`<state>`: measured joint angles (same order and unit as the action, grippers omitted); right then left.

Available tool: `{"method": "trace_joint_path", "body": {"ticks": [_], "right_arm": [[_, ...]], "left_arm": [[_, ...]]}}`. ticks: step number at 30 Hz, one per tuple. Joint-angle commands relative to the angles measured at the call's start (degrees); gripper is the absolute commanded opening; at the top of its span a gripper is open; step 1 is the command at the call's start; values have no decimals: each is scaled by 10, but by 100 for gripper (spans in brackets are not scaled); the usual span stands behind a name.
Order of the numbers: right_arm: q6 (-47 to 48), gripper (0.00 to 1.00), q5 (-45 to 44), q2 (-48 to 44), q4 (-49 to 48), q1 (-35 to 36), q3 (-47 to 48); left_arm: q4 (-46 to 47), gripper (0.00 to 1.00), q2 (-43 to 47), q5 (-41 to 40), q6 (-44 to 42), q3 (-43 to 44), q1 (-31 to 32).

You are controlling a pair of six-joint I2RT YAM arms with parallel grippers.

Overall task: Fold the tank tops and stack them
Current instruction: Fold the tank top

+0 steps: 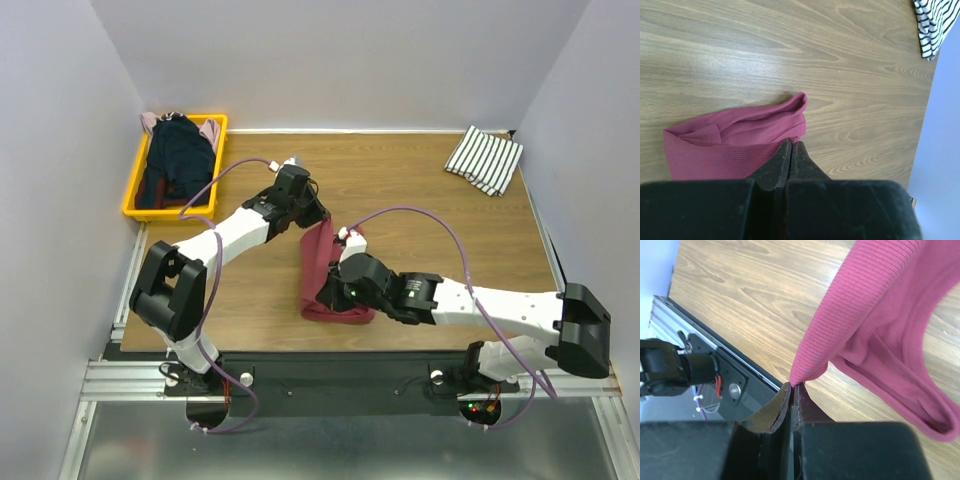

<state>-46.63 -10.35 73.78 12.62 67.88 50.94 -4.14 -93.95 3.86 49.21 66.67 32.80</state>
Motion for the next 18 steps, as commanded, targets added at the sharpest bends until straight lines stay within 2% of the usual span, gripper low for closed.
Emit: {"method": "trace_joint_path", "body": {"ticks": [1, 9, 13, 18], "right_arm": [[11, 1, 37, 38, -26, 4, 66], [29, 0, 99, 170, -33, 6, 194], [36, 0, 134, 235, -37, 9, 265], [38, 0, 157, 290, -36, 17, 334]], "left_arm": [[38, 0, 41, -24, 2, -12, -28], [39, 0, 122, 4, -22, -95, -133], [30, 0, 157, 15, -50, -116, -194], [18, 0, 178, 25, -68, -119, -237]]}}
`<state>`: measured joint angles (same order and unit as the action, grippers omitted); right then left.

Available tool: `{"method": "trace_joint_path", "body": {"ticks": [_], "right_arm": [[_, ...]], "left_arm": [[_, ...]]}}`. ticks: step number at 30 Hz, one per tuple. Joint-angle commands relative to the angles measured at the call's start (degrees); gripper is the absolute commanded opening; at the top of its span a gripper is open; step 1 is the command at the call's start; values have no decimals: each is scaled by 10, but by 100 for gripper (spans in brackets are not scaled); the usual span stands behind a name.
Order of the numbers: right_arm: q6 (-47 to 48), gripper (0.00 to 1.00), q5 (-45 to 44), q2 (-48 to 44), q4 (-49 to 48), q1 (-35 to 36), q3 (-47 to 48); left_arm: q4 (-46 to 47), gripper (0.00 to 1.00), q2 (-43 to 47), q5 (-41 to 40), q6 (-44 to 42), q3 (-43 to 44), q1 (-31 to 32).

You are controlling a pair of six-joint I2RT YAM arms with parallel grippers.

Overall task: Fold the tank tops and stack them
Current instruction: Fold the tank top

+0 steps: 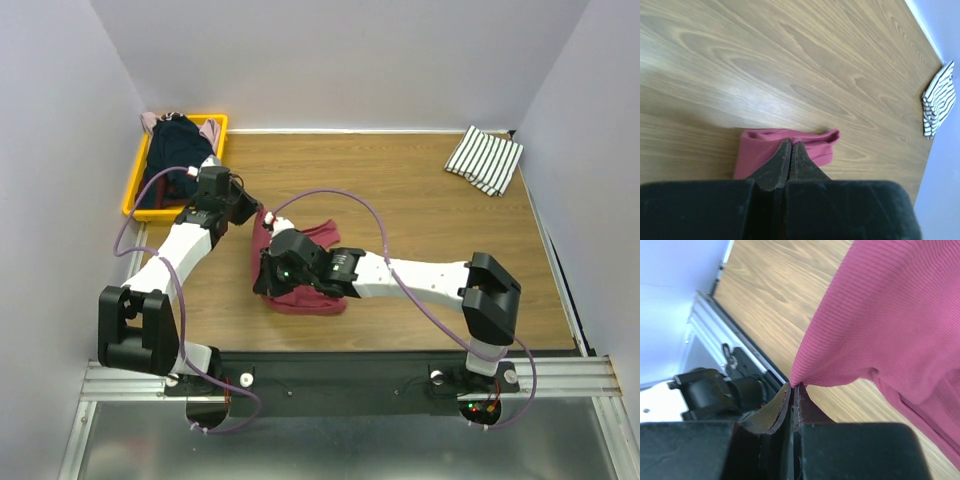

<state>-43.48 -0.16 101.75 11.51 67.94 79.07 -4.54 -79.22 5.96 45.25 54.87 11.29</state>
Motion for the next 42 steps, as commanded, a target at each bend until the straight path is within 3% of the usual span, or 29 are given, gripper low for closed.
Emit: {"method": "trace_joint_path", "body": {"ticks": [1, 9, 14, 25, 33, 36, 39, 42], "right_arm": [[7, 0, 60, 13, -25, 17, 65], [0, 0, 33, -23, -25, 17, 55], [-11, 0, 5, -82, -26, 14, 11], [-60, 1, -38, -246, -42, -21, -213], [-98, 3, -64, -365, -46, -40, -370], [-112, 8, -76, -400, -45, -48, -420], [-125, 22, -98, -423, -38, -50, -449], [-138, 33, -120, -432, -19, -51, -476]], "left_arm": [[19, 0, 35, 5, -31, 0, -25], [26, 0, 13, 26, -17, 32, -19], [28, 0, -24, -2, 1, 71, 44], [42, 0, -157, -42, 51, 146, 178], [76, 0, -233, -45, 70, 178, 224], [82, 0, -252, -44, 69, 188, 236], [105, 11, -257, -41, 61, 179, 244], [147, 33, -246, -24, 45, 164, 248]]}}
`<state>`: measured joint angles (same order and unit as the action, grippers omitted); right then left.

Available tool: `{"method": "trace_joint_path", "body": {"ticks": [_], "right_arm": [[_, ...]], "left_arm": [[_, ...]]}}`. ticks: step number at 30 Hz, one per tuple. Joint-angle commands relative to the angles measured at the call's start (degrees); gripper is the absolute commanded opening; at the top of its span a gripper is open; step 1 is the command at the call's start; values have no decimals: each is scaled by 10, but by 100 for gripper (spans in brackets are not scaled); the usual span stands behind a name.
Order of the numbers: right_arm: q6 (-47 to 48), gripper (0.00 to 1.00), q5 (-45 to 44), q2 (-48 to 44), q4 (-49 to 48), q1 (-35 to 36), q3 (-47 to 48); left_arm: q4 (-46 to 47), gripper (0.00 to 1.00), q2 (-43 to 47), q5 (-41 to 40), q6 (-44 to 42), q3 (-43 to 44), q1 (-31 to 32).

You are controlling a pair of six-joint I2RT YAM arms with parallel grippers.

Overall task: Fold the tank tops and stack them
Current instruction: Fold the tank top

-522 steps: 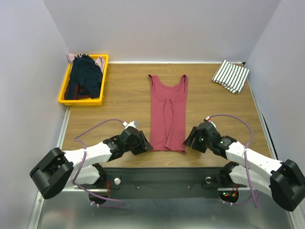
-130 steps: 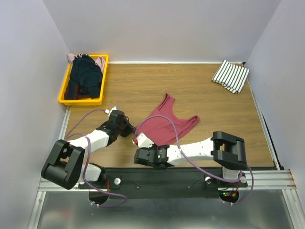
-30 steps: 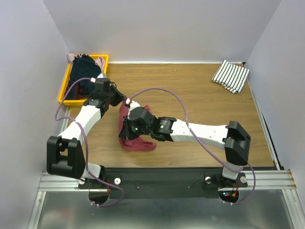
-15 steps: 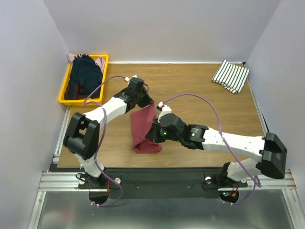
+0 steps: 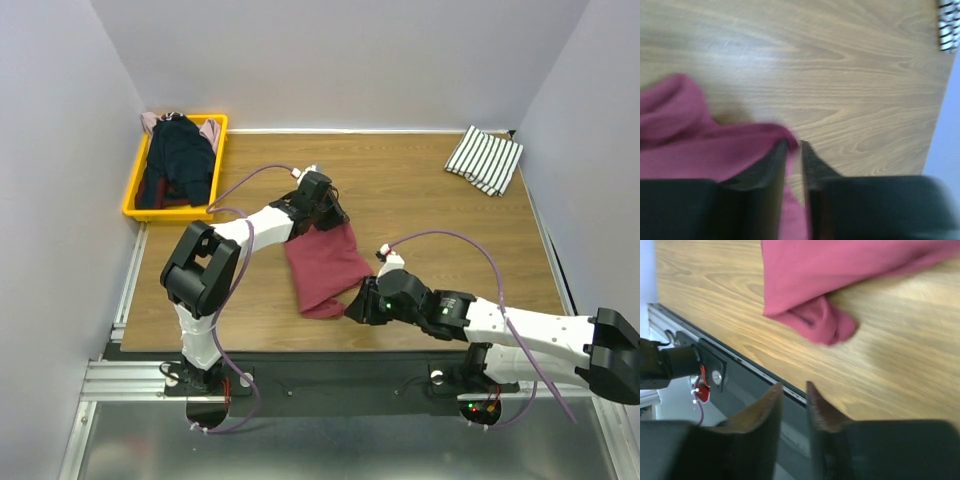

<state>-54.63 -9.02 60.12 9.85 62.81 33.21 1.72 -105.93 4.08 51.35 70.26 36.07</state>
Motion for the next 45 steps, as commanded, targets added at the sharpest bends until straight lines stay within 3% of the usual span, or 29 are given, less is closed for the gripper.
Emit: {"method": "trace_joint_path", "body": {"ticks": [1, 4, 9, 15, 20, 25, 28, 34, 39, 45], "right_arm": [[-35, 40, -44, -23, 15, 0, -24], [-44, 52, -63, -39, 45, 0, -29], [-36, 54, -116, -52, 95, 0, -3], [-1, 59, -153, 47, 98, 0, 69], [75, 62, -167, 125, 97, -57, 156], [122, 53, -109, 198, 80, -166, 177], [127, 47, -84, 235, 63, -192, 177], [123, 36, -35, 293, 18, -223, 147], [136, 35, -8, 326, 7, -257, 161], [185, 34, 56, 421, 9, -322, 269]], "left_arm": [[99, 36, 25, 0, -22, 9, 0], [106, 42, 31, 15, -43, 16, 0], [80, 42, 77, -23, -61, 10, -6], [44, 39, 129, -52, -60, -57, -53], [56, 39, 171, -52, -62, -129, -69], [79, 39, 189, -45, -79, -194, -79], [76, 38, 169, -17, -117, -180, -79], [54, 36, 122, -36, -137, -173, -79], [69, 34, 120, -58, -115, -221, -64], [117, 30, 150, -71, -31, -312, -38]]}}
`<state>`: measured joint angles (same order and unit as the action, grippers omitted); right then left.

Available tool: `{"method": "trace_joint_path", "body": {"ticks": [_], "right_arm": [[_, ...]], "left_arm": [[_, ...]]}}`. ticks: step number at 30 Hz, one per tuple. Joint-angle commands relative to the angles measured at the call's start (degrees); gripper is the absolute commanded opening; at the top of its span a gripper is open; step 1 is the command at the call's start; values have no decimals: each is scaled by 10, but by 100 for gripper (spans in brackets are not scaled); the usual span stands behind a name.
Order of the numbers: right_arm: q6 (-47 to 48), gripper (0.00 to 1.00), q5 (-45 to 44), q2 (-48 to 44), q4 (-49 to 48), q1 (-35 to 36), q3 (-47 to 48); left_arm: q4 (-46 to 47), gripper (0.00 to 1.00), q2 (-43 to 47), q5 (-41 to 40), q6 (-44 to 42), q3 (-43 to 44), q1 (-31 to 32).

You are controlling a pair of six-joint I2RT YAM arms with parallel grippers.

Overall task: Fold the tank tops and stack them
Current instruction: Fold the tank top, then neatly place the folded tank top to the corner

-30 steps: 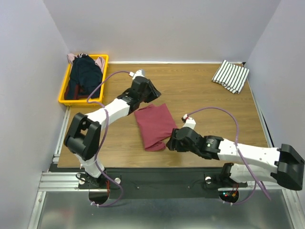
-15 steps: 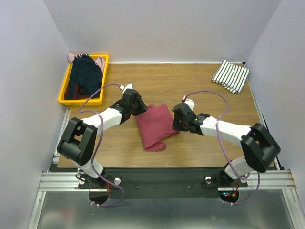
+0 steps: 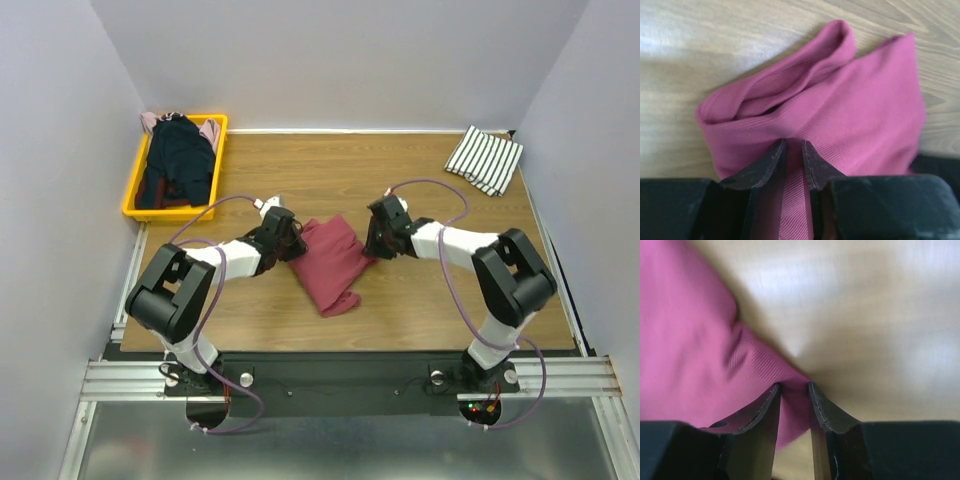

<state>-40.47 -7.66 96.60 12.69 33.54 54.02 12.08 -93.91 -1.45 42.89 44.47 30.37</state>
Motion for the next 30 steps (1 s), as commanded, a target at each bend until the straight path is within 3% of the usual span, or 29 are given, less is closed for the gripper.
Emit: {"method": "trace_joint_path", "body": {"ticks": [1, 3, 8, 11, 13, 16, 23, 30], "right_arm": [[51, 34, 48, 96, -20, -36, 85], [76, 34, 81, 137, -20, -37, 166], [129, 38, 192, 276, -4, -36, 370], [142, 50, 181, 297, 24, -36, 433], [154, 57, 126, 283, 58, -36, 460], [157, 70, 36, 225, 81, -37, 444], [128, 75, -73, 58, 109, -52, 332], [76, 88, 10, -154, 108, -83, 81]], "left_arm": [[21, 29, 38, -17, 66, -63, 25], [31, 28, 50, -17, 96, -80, 40], [51, 29, 97, -43, 219, -108, 165], [54, 30, 107, -38, 235, -98, 195], [40, 32, 114, -39, 223, -82, 195], [-9, 34, 145, -67, 188, -55, 189], [-61, 35, 160, -87, 109, 0, 160], [-31, 40, 127, 29, 25, 34, 94]]}}
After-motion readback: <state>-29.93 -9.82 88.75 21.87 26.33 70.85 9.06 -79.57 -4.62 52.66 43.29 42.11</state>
